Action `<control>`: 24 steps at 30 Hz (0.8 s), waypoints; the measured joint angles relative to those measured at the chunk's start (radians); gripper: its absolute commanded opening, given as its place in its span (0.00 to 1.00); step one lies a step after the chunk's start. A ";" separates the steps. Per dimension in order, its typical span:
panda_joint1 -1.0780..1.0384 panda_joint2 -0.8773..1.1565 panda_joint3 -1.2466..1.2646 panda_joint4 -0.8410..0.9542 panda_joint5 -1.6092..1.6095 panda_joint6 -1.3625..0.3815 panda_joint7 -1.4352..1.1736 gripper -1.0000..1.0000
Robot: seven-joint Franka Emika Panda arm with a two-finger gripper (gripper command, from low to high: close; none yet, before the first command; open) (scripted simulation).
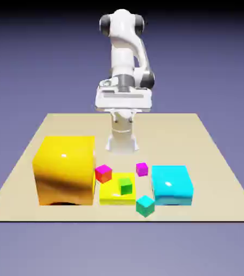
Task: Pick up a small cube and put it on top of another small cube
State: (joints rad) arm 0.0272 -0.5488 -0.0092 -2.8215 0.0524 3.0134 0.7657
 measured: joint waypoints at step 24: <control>0.291 0.406 -0.177 -0.219 1.004 -0.451 0.473 0.50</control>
State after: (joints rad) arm 0.3187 -0.1424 -0.1860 -3.0409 1.0565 2.5625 1.2386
